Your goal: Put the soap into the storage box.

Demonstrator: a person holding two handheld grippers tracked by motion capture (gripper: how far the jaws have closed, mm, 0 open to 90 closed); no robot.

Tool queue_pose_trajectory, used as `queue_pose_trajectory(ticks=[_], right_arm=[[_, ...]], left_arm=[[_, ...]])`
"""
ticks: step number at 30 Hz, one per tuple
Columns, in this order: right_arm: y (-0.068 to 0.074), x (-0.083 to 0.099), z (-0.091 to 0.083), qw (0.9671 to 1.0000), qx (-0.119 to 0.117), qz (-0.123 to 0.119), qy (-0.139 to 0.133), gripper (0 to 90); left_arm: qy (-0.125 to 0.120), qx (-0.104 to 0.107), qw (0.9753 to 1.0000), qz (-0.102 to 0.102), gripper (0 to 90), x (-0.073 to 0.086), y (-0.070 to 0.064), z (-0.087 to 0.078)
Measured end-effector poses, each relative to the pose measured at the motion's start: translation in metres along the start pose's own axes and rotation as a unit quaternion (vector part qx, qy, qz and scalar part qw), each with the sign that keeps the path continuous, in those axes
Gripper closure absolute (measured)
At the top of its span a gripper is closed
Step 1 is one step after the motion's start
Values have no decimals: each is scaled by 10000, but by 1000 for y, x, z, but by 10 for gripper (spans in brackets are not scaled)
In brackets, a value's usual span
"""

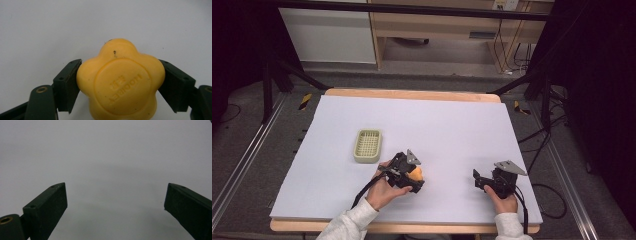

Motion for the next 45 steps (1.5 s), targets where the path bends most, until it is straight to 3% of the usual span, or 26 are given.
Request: queue_pose_trajectory(ticks=[45], right_arm=[[0,0,-1,10000,-12,48,-29,52]], left_arm=[[-278,-210,9983,-476,248,2,39,-38]])
Point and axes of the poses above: each handheld gripper's, and its own axes: z roughly forward along the jaws, x roughly out of its underside, y roughly to its left, the point moved 2 cm from there along z, roughly forward along the jaws, and after that the axes turned 1 degree about x, right-handed, at the moved point
